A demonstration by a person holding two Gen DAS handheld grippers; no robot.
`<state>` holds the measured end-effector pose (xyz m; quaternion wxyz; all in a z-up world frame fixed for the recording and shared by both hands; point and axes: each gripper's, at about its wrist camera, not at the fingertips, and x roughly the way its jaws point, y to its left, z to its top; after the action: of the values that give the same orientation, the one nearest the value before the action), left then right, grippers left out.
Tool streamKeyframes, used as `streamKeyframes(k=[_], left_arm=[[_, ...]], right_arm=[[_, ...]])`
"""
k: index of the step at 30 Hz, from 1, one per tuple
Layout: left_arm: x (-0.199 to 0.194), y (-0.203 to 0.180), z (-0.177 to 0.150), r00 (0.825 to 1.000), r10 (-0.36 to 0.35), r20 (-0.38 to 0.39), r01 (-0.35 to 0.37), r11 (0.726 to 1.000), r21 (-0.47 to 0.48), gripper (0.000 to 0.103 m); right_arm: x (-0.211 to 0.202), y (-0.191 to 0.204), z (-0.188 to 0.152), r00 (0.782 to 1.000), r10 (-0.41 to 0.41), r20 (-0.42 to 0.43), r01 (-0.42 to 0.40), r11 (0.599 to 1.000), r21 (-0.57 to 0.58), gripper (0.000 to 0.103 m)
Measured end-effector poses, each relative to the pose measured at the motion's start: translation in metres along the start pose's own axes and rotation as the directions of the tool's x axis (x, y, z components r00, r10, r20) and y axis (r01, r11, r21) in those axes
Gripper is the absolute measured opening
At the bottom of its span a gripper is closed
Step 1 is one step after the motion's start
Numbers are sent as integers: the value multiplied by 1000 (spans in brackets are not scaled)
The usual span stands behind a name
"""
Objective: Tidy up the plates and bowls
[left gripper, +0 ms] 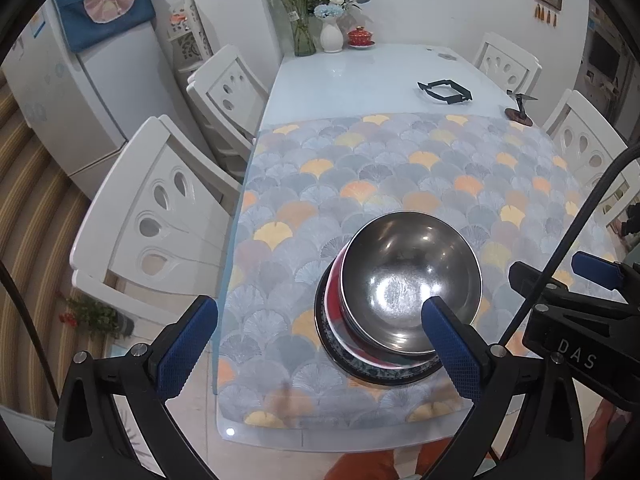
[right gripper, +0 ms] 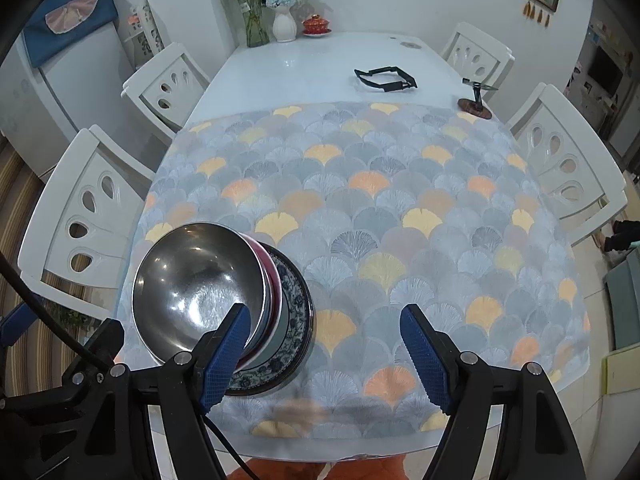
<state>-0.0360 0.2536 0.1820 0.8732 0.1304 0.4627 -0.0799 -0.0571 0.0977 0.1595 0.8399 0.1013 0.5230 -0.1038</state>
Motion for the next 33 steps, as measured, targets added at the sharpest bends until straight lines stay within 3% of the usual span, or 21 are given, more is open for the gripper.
streamKeyframes(k=[33], left_arm=[[2, 6, -3, 999, -12, -32, 11, 1000, -28, 102]], right_arm=[[-7, 4, -3, 1000, -1, 15, 1, 1000, -6, 75]])
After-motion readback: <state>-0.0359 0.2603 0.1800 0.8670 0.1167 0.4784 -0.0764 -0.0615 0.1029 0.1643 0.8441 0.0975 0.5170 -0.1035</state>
